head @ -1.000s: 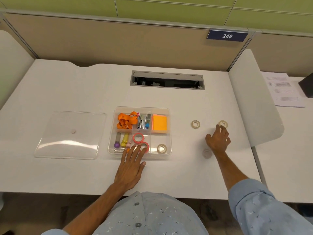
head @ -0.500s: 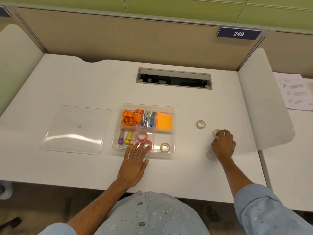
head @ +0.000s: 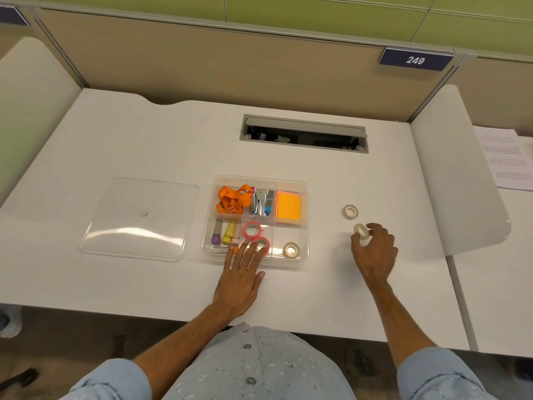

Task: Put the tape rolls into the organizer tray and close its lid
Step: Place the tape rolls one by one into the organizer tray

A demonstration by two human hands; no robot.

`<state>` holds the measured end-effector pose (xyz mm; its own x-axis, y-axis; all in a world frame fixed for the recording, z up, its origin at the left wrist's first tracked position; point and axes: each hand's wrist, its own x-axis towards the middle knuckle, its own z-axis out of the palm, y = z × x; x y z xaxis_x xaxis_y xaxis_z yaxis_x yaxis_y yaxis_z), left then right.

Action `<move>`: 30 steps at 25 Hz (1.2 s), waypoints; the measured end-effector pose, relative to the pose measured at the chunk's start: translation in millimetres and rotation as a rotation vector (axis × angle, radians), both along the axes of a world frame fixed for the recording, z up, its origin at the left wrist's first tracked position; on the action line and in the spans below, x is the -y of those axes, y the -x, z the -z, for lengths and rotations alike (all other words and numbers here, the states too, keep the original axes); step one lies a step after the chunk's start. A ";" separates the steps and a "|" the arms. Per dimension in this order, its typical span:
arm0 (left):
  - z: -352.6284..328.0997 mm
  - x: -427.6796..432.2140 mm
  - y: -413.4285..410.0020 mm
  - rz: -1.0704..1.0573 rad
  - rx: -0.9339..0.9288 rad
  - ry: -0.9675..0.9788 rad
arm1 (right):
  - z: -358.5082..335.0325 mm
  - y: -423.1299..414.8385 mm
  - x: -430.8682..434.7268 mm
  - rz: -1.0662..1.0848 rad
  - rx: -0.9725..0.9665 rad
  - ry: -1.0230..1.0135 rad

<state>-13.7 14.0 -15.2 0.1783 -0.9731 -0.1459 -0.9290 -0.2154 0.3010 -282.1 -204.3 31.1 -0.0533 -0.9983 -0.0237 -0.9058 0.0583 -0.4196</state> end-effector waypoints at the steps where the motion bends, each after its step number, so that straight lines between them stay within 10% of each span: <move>1: 0.3 -0.1 -1.1 0.007 0.001 -0.009 | 0.0 -5.5 -4.8 -0.063 0.005 0.023; 15: 1.0 0.9 -7.3 0.034 -0.016 -0.040 | -1.5 -85.0 -61.1 -0.841 -0.124 -0.021; 30: 0.1 0.6 1.5 -0.021 0.012 0.039 | -8.7 -21.3 -14.8 -0.277 -0.051 -0.089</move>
